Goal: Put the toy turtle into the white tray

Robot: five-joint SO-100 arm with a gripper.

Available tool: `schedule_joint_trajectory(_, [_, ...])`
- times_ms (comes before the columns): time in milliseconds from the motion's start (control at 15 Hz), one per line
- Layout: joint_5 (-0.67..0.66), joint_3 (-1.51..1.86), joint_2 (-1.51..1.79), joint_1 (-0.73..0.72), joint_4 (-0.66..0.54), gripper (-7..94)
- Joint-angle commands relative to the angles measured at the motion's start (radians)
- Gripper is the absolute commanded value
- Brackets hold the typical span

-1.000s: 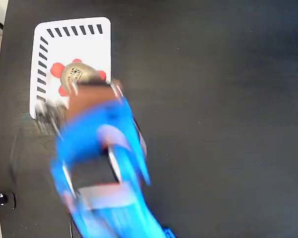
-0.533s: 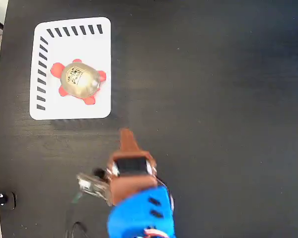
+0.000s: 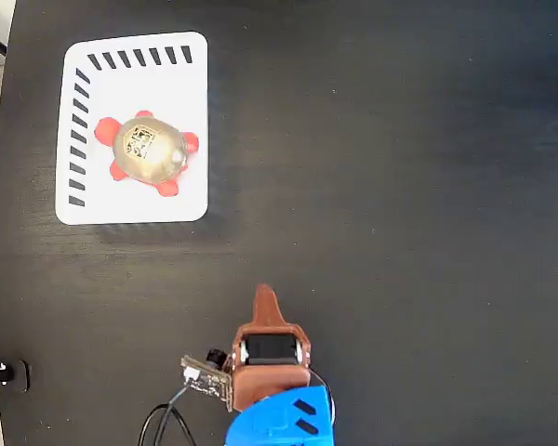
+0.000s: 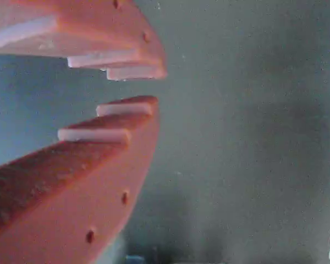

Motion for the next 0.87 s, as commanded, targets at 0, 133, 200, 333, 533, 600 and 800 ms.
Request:
schedule_joint_trajectory(0, [0.037, 0.003, 0.003, 0.014, 0.031, 0])
schedule_joint_trajectory(133, [0.025, 0.003, 0.003, 0.003, 0.031, 0])
schedule_joint_trajectory(200, [0.026, 0.003, 0.003, 0.002, 0.031, 0])
schedule_joint_trajectory(333, [0.031, 0.003, 0.003, 0.008, 0.031, 0])
schedule_joint_trajectory(533, [0.028, 0.003, 0.003, 0.006, 0.031, 0])
schedule_joint_trajectory(600, [0.028, 0.003, 0.003, 0.006, 0.031, 0])
schedule_joint_trajectory(800, [0.028, 0.003, 0.003, 0.006, 0.031, 0])
